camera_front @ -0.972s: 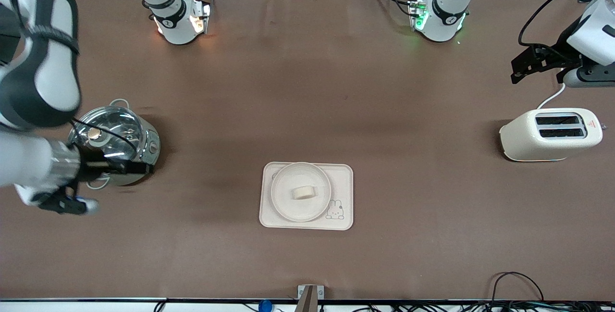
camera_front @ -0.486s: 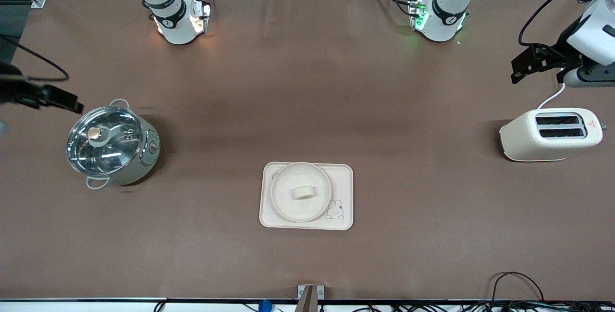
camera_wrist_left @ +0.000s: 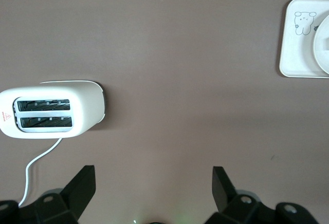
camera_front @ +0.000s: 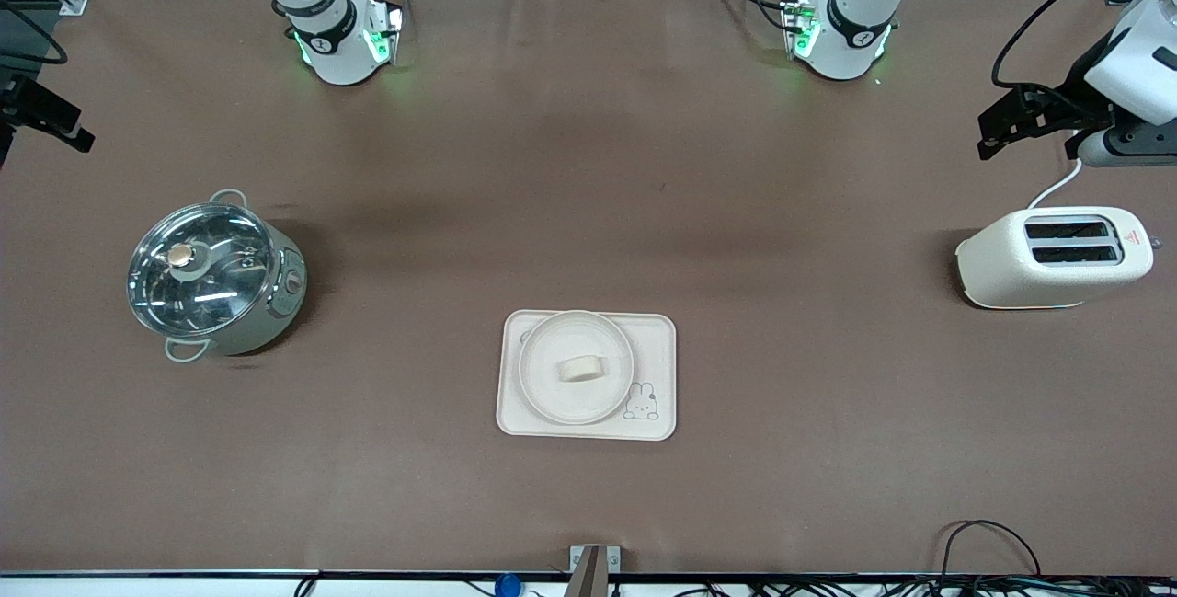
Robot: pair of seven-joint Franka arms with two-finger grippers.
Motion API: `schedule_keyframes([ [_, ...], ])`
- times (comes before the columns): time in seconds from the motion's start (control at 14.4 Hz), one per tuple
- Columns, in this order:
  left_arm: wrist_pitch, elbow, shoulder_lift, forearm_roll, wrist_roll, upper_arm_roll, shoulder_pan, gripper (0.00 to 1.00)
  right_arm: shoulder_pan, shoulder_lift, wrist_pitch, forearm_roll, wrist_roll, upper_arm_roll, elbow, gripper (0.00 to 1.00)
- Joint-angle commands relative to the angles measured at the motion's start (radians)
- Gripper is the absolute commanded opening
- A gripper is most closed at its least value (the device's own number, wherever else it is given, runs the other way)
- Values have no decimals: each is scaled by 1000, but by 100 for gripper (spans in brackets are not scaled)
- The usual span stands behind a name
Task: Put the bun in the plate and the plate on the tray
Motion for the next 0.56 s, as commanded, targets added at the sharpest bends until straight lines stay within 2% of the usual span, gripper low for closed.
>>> schedule_keyframes([
  [0.0, -6, 11, -5, -17, 16, 2, 3, 100, -17, -30, 38, -11, -16, 25, -46, 100],
  [0.35, -6, 14, -3, -17, 10, 2, 3, 100, -8, -30, 35, -10, -16, 33, -42, 100],
  [0.49, -6, 47, 6, -17, 14, 2, 4, 100, 3, -30, 36, -10, -16, 34, -42, 100],
])
